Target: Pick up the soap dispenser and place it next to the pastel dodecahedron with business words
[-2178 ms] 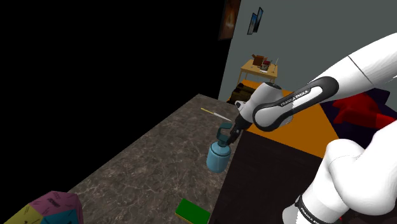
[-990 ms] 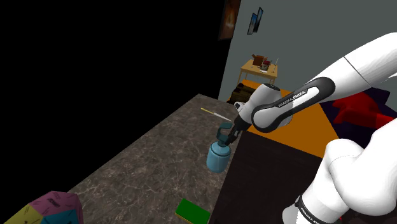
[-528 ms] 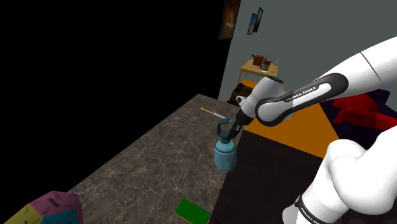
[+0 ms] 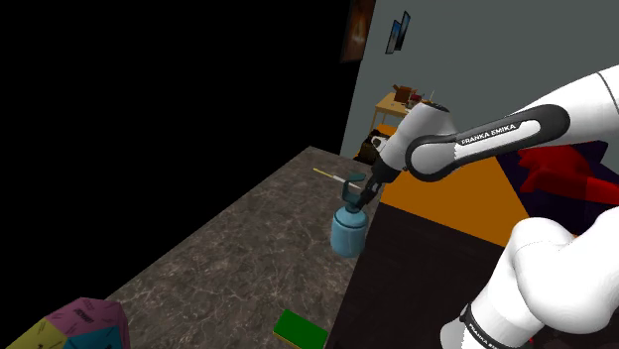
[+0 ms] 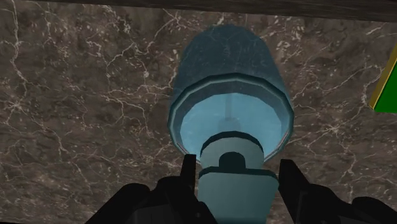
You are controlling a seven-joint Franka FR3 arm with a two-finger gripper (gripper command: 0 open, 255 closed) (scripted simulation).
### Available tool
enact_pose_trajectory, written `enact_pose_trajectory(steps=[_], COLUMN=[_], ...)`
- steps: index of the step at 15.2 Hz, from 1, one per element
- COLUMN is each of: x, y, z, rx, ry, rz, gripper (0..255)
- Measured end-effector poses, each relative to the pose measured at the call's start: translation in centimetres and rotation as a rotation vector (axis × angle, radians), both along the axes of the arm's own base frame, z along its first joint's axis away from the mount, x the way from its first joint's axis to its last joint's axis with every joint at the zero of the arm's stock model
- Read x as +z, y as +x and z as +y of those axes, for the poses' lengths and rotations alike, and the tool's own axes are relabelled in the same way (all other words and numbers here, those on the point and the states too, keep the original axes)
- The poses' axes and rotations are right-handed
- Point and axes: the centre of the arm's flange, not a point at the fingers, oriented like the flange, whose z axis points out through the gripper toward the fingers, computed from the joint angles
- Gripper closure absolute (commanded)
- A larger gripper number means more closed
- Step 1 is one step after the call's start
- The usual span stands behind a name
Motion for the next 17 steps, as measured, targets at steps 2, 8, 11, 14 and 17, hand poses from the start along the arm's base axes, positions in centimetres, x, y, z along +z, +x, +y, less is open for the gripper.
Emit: enact_pose_trajectory(steps=[2,8,11,14,17], x=[1.0,4.2,5.8,7.3,8.9], y=[-0.1,-0.1,-0.1,0.0,0.0], z=[-0.2,-0.1,0.0,0.0,-0.1], rx=[0.000,0.000,0.000,0.000,0.000], ry=[0.000,0.000,0.000,0.000,0.000], rz=[0.000,0.000,0.000,0.000,0.000], gripper=[255,255,255,255,255])
